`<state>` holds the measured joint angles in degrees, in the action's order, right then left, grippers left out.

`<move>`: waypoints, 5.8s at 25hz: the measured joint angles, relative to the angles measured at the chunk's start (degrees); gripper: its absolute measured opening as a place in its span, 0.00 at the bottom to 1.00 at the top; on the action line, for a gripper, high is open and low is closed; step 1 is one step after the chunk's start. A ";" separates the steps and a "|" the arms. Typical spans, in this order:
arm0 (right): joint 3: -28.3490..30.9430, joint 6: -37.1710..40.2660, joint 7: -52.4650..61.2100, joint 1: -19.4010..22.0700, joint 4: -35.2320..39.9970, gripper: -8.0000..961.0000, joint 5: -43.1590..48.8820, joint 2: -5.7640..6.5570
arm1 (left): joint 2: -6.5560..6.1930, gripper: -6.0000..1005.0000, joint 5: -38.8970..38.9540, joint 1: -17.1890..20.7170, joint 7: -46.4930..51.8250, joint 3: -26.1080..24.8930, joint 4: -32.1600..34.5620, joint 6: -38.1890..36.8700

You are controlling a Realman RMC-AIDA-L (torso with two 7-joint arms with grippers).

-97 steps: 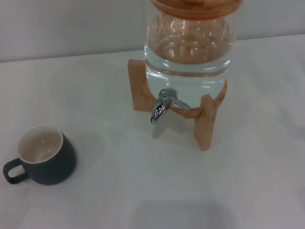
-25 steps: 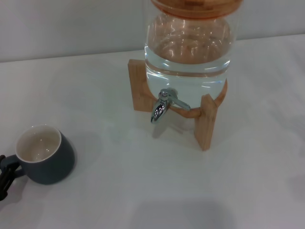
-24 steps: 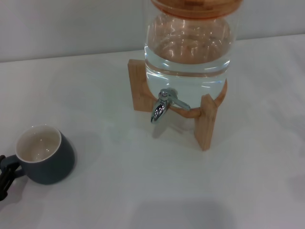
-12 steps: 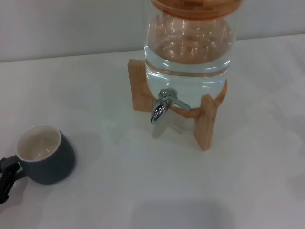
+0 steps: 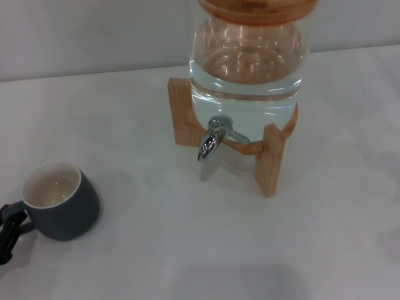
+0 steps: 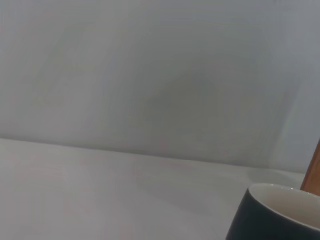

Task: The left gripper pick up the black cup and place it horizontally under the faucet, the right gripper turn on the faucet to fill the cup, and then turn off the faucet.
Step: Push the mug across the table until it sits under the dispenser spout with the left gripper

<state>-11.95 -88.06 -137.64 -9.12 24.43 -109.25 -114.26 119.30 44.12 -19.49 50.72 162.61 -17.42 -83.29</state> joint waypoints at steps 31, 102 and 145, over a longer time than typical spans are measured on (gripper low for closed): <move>-0.44 -0.18 -0.61 -1.29 -0.14 0.83 0.04 -0.35 | 0.11 0.20 -8.62 -10.03 -6.83 0.26 3.95 0.46; -0.53 1.53 -1.84 -2.41 -0.57 0.83 0.35 -0.35 | -0.12 0.24 -14.12 -17.59 -19.22 -0.23 20.03 19.52; -1.23 1.67 -1.98 -3.06 -1.19 0.83 0.44 -0.35 | -0.12 0.45 -13.83 -20.54 -14.42 0.10 20.09 24.20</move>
<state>-13.18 -86.39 -139.63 -12.17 23.24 -108.81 -114.61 119.18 30.29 -40.03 36.30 162.71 2.67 -59.09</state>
